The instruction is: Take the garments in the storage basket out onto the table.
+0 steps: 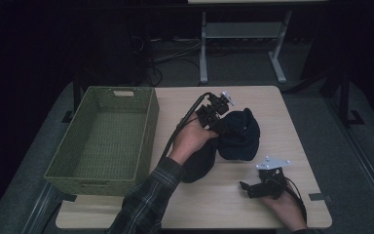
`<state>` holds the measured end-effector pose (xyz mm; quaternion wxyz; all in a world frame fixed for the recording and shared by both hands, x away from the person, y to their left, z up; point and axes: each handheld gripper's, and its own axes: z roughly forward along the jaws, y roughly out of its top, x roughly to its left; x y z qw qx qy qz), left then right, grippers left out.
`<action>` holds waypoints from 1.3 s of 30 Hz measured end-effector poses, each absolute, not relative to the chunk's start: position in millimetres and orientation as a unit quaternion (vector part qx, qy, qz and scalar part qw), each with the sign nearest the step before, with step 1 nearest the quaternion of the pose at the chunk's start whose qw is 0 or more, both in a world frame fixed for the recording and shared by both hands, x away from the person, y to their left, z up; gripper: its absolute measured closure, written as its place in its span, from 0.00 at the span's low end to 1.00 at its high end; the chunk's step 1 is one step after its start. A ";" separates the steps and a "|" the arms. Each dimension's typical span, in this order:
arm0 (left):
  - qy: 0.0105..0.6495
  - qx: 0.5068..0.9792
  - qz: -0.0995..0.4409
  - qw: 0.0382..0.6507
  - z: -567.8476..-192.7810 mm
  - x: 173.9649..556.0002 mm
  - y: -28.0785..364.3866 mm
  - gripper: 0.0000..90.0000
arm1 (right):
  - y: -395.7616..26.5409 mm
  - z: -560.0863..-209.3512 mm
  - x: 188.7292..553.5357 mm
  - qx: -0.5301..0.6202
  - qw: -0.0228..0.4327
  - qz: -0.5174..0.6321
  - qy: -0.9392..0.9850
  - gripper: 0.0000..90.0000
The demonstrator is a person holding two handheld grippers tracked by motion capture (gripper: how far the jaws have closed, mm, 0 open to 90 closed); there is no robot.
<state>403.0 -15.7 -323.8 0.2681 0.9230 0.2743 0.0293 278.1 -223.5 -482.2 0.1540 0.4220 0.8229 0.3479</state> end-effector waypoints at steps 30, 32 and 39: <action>0.287 0.925 0.023 0.247 -369.0 416.1 -15.3 0.36 | -223.5 -482.2 278.3 0.422 0.152 0.347 0.823 0.01; 0.293 0.920 0.033 0.257 -362.4 415.1 -10.6 0.31 | -223.5 -482.2 278.3 0.422 0.151 0.347 0.824 0.01; 0.291 0.912 0.053 0.285 -338.3 410.1 10.5 0.35 | -223.5 -482.2 278.4 0.422 0.152 0.347 0.824 0.01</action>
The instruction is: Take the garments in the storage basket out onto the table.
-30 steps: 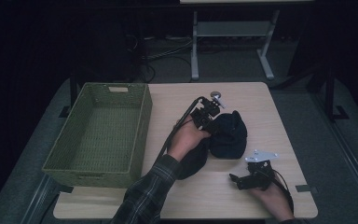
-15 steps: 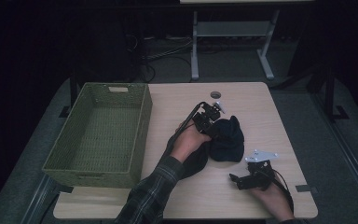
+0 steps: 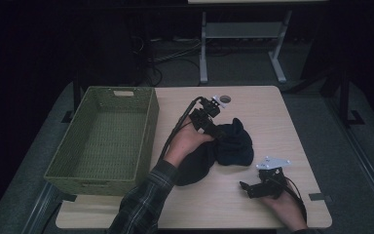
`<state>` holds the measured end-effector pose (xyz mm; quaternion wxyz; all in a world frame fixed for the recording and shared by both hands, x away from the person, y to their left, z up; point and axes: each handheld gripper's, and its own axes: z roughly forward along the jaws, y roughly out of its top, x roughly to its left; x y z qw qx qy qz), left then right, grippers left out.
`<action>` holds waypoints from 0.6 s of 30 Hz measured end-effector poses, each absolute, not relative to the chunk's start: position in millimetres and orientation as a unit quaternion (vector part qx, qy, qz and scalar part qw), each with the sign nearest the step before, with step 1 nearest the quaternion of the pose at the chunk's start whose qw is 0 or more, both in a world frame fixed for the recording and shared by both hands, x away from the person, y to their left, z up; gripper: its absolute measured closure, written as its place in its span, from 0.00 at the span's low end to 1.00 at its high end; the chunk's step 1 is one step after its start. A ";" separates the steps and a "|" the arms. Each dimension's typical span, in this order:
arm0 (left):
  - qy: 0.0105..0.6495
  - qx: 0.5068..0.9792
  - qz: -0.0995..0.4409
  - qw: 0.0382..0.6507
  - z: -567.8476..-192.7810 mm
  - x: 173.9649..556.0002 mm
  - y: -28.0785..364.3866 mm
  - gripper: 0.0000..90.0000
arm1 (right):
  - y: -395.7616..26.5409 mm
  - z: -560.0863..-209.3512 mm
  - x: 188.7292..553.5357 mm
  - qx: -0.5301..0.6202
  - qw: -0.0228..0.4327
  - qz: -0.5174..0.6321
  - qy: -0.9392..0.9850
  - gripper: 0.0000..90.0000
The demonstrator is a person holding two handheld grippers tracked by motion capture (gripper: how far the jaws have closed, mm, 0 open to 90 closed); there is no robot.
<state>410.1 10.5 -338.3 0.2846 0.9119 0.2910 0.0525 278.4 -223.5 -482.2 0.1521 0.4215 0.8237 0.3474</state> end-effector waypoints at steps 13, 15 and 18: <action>0.323 0.898 0.080 0.289 -341.0 377.4 55.9 1.00 | -223.6 -482.3 278.5 0.421 0.153 0.347 0.824 0.01; 0.328 0.897 0.075 0.287 -347.9 376.1 60.2 1.00 | -223.6 -482.3 278.4 0.421 0.153 0.347 0.824 0.01; 0.338 0.896 0.065 0.282 -361.6 374.9 64.8 1.00 | -223.6 -482.3 278.5 0.421 0.153 0.347 0.824 0.01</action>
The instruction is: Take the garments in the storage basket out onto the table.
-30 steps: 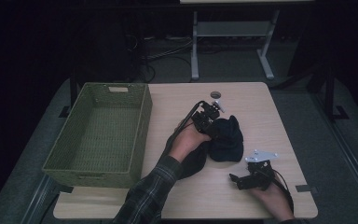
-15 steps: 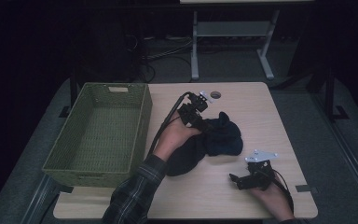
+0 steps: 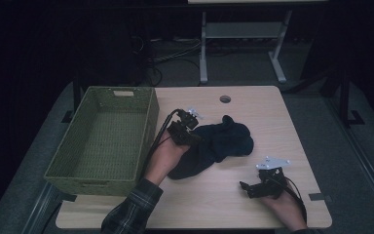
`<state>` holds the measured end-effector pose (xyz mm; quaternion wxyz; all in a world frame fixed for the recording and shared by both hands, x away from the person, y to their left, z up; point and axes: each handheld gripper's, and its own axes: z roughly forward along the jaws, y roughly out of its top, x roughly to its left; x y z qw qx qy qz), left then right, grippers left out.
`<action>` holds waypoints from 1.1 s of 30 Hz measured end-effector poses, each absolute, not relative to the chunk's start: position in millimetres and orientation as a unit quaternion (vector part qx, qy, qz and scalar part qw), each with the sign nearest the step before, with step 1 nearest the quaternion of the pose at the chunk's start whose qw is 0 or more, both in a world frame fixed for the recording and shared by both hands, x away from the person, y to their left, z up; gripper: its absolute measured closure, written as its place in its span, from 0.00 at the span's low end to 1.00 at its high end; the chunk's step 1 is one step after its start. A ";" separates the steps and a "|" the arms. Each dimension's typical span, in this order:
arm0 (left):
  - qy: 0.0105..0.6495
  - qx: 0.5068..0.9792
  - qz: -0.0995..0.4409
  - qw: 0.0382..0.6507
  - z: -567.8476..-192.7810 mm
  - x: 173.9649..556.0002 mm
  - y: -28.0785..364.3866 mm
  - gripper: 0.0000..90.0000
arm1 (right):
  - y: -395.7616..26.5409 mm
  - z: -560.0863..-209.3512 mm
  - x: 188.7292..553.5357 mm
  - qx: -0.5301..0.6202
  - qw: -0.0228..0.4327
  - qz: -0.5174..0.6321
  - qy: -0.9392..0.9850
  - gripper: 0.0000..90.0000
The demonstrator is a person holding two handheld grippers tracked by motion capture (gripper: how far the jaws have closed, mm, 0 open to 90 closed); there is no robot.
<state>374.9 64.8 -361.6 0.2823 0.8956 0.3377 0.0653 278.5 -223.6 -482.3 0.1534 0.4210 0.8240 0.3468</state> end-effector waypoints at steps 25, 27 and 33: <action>0.328 0.903 -0.018 0.276 -426.4 339.2 55.7 1.00 | -223.8 -482.4 278.7 0.420 0.155 0.346 0.825 0.01; 0.321 0.906 -0.022 0.276 -427.4 336.7 50.5 1.00 | -223.8 -482.4 278.7 0.420 0.155 0.346 0.825 0.01; 0.295 0.912 -0.036 0.282 -428.9 327.4 32.1 1.00 | -223.8 -482.4 278.6 0.421 0.154 0.346 0.824 0.01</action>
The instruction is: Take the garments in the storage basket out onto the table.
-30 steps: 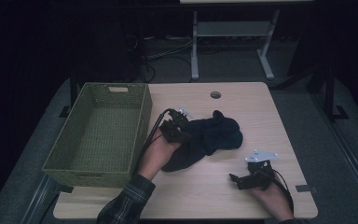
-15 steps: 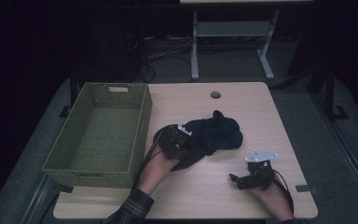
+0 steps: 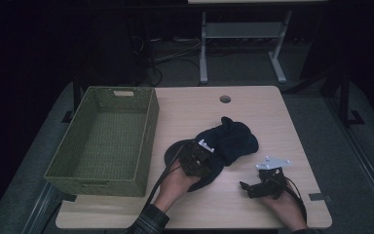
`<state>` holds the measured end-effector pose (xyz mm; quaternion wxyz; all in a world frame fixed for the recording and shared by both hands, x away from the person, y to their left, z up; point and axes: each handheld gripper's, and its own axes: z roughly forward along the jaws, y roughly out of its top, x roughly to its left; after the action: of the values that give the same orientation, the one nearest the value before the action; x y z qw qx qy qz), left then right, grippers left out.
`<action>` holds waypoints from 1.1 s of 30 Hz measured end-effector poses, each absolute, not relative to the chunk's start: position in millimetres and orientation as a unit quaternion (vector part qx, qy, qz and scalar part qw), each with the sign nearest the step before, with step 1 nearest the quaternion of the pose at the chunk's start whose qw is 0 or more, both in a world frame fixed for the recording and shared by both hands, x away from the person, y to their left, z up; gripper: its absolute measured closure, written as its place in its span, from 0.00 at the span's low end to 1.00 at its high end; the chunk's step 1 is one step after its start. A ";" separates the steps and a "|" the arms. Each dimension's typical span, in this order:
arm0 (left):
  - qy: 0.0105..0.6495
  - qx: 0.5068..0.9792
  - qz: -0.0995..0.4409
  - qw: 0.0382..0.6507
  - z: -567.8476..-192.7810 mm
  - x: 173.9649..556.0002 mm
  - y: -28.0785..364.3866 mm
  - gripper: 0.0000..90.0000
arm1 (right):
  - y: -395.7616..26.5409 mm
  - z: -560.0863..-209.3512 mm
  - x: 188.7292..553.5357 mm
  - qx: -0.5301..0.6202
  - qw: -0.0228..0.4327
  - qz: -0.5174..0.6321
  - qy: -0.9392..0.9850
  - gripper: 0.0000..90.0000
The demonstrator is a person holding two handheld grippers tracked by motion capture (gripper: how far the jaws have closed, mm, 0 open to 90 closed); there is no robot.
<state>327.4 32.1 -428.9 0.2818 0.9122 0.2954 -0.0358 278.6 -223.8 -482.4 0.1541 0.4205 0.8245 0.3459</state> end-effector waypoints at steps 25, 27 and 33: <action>0.312 0.902 0.032 0.298 -404.9 321.4 80.3 1.00 | -223.9 -482.4 278.7 0.420 0.154 0.346 0.825 0.01; 0.319 0.902 0.034 0.290 -411.5 321.6 83.1 1.00 | -223.7 -482.3 278.5 0.421 0.153 0.347 0.824 0.01; 0.322 0.911 0.027 0.257 -433.0 320.2 88.7 1.00 | -224.0 -482.4 278.5 0.420 0.154 0.346 0.825 0.01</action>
<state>320.2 88.7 -433.0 0.2574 0.9105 0.3225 0.0268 278.5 -224.0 -482.4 0.1542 0.4196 0.8249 0.3461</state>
